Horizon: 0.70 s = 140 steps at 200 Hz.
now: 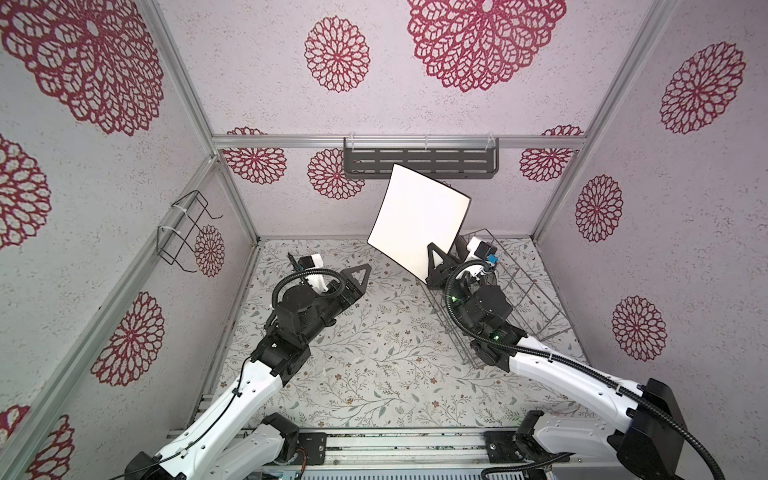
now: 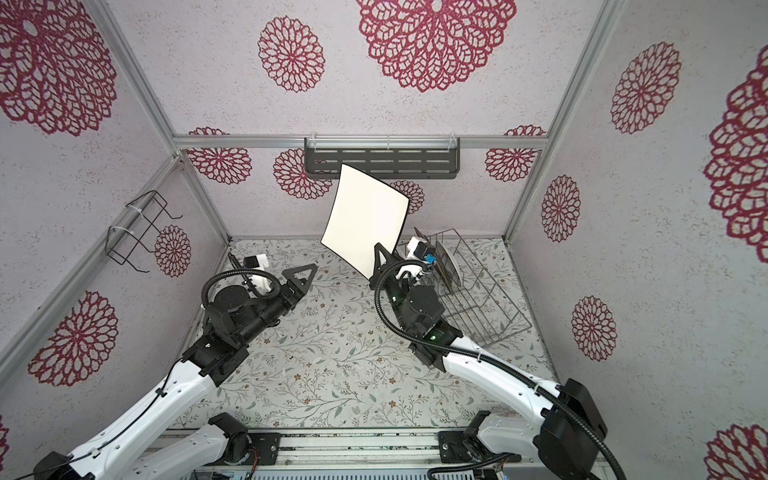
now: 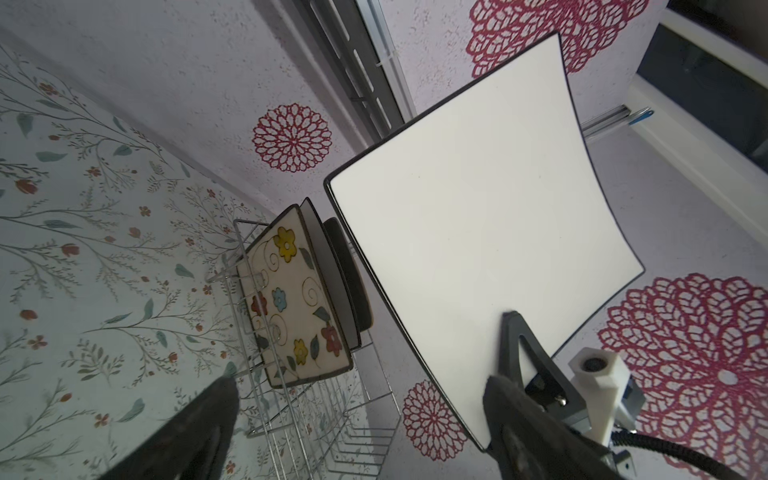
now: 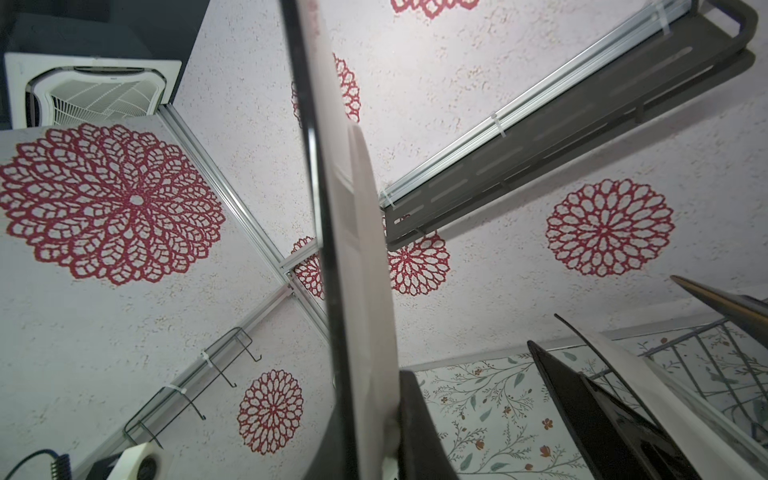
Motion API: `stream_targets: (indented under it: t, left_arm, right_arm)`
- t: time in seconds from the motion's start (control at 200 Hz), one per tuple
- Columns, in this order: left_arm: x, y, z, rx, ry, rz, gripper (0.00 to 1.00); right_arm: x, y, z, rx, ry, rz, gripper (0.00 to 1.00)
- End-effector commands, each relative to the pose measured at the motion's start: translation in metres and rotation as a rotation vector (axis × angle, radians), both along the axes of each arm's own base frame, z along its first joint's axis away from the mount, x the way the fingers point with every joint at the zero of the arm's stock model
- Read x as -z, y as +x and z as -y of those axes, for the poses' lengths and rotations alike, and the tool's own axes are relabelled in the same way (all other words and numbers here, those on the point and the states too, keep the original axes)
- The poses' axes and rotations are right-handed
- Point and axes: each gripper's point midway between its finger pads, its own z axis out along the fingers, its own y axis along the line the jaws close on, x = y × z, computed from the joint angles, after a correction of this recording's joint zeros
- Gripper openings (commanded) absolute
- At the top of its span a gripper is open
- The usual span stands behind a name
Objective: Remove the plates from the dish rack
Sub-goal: 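Bring the plate toward the left gripper and grasp its edge with the left gripper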
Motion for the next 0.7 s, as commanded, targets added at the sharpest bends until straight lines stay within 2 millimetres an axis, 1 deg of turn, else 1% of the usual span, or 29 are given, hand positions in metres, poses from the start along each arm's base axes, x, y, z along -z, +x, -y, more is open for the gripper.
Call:
stream_targets:
  t: [0.0,0.085,0.185,0.335,0.405,0.515,0.651,0.696]
  left_arm:
    - [-0.020,0.005,-0.006,0.005,-0.173,0.057,0.95]
    - [-0.020,0.009,-0.009,0.005,-0.213,0.069,0.94]
    - [-0.018,0.011,-0.009,0.002,-0.208,0.068,0.94]
    - [-0.017,0.013,-0.009,0.003,-0.243,0.071,0.93]
    - [-0.021,0.011,-0.008,0.016,-0.273,0.093,0.92]
    - [-0.022,0.013,-0.007,0.023,-0.284,0.092,0.91]
    - [-0.023,0.014,-0.003,0.041,-0.312,0.094,0.87]
    - [-0.023,0.015,-0.002,0.047,-0.324,0.094,0.84]
  right_arm:
    - [-0.097,-0.043,0.041,-0.011,0.428,0.233,0.00]
    - [-0.091,-0.044,0.036,-0.009,0.466,0.211,0.00]
    - [-0.083,-0.042,0.030,-0.005,0.503,0.173,0.00]
    - [-0.075,-0.041,0.014,-0.027,0.526,0.144,0.00]
    - [-0.070,-0.039,0.010,-0.016,0.534,0.125,0.00]
    - [-0.068,-0.038,0.002,-0.033,0.540,0.117,0.00]
    - [-0.067,-0.040,-0.009,-0.074,0.564,0.119,0.00]
    - [-0.066,-0.040,-0.011,-0.079,0.569,0.122,0.00]
